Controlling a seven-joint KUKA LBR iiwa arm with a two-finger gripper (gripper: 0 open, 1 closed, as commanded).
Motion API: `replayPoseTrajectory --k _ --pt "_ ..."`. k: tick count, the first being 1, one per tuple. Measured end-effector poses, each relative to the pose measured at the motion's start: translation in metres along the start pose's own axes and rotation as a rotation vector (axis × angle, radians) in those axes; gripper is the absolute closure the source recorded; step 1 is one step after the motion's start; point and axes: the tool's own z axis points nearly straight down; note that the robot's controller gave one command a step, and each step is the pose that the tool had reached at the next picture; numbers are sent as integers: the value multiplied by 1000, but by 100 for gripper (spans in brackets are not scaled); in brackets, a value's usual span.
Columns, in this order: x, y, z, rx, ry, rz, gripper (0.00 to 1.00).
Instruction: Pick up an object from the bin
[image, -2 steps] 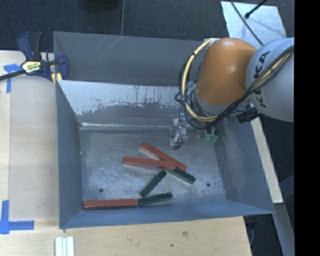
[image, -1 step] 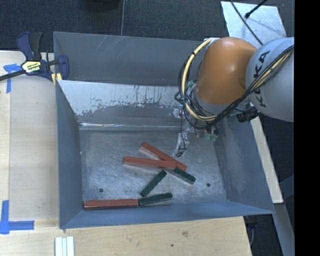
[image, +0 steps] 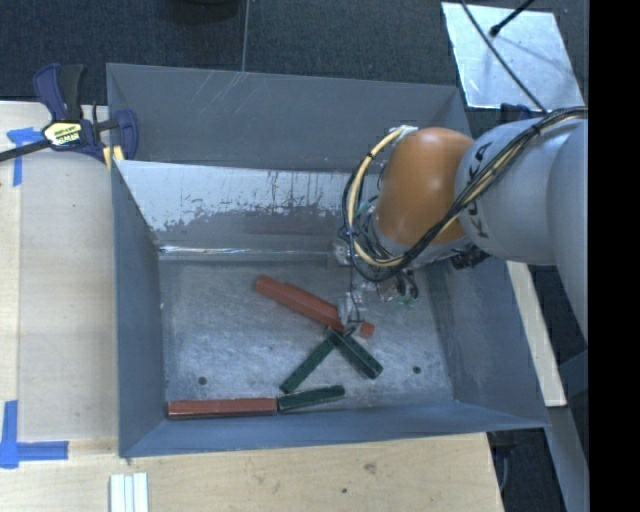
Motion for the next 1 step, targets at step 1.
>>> replayPoseTrajectory --k 1 --pt "-11 23 -1 0 -9 -7 0"
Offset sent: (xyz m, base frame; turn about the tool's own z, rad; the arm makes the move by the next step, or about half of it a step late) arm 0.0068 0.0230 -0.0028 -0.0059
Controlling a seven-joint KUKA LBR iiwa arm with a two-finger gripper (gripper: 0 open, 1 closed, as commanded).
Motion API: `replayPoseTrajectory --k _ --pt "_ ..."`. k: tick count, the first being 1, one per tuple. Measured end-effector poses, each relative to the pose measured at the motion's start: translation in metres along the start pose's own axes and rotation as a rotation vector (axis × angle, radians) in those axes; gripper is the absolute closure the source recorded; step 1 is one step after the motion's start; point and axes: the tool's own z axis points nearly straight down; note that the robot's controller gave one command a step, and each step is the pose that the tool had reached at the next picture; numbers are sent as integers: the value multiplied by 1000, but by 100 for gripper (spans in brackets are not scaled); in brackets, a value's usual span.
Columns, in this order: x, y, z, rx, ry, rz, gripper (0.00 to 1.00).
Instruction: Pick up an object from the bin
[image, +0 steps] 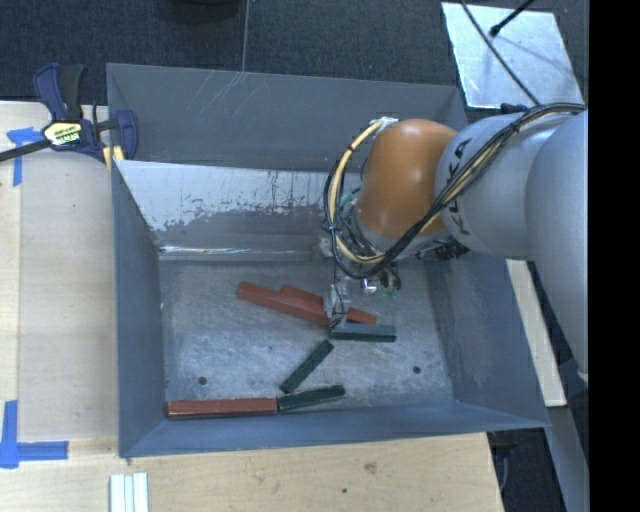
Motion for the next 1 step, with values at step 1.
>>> replayPoseTrajectory --k 1 --pt "2 0 1 -1 5 2 100"
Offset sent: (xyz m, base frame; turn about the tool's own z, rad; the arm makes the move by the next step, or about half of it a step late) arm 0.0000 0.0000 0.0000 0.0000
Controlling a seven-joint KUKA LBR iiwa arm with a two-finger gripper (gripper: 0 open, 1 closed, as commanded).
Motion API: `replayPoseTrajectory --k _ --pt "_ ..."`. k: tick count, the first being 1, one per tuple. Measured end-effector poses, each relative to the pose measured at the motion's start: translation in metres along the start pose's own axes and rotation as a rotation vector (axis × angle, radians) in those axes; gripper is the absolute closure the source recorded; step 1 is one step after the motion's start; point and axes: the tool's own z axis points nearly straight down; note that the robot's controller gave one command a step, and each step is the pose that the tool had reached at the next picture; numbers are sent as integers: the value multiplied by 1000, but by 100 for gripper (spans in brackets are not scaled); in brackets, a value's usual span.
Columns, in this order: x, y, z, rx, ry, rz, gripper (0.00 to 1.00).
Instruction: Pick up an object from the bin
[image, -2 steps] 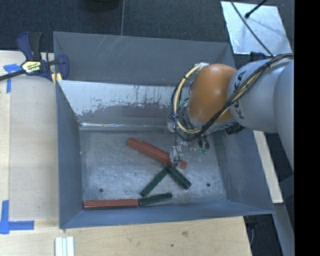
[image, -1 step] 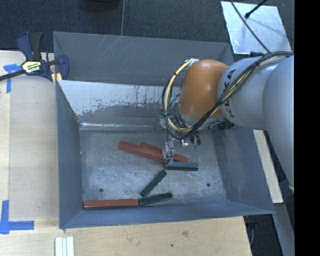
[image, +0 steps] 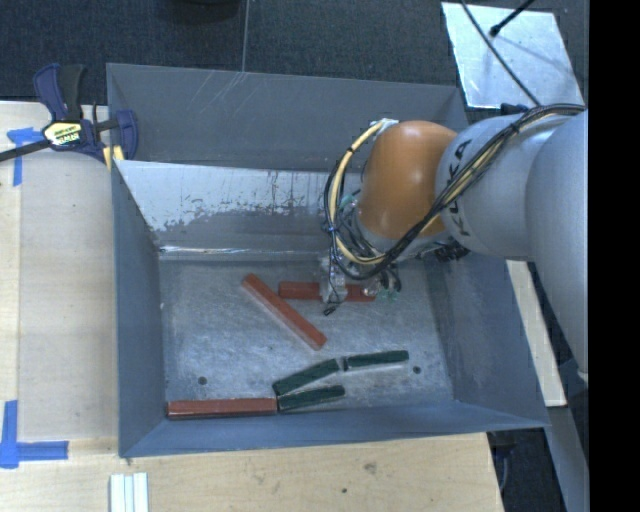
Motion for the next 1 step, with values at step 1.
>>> replayPoseTrajectory --k 1 --pt "0 -31 -154 2 -4 12 100"
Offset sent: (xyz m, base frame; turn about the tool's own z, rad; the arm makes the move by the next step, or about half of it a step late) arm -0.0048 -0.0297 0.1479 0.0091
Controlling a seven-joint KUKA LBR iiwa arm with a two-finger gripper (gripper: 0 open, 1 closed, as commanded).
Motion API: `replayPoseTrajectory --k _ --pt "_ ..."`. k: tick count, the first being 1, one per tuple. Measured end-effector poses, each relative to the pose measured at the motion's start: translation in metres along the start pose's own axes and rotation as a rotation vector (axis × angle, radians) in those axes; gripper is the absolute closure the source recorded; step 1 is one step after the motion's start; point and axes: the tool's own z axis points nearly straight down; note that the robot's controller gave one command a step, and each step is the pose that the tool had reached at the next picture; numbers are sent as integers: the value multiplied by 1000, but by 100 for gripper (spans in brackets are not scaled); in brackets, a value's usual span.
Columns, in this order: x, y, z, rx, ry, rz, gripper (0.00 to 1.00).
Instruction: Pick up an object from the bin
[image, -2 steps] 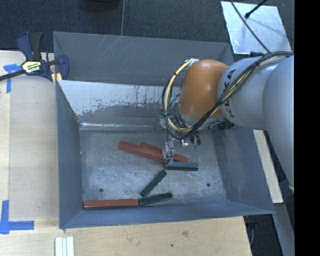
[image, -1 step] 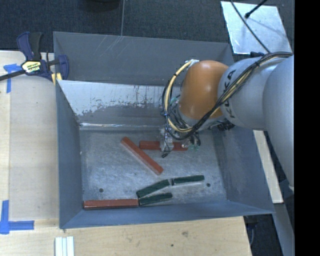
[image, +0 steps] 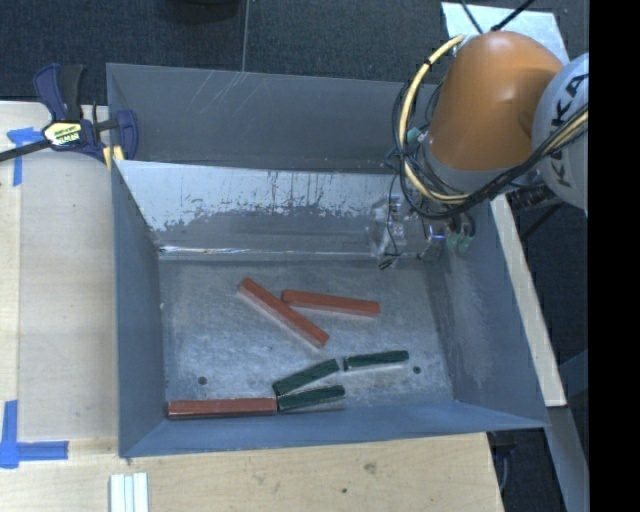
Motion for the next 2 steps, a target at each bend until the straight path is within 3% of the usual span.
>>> replayPoseTrajectory --k 1,2 --pt "2 1 5 -1 10 0 0" --pt "9 -10 159 -1 14 -11 0"
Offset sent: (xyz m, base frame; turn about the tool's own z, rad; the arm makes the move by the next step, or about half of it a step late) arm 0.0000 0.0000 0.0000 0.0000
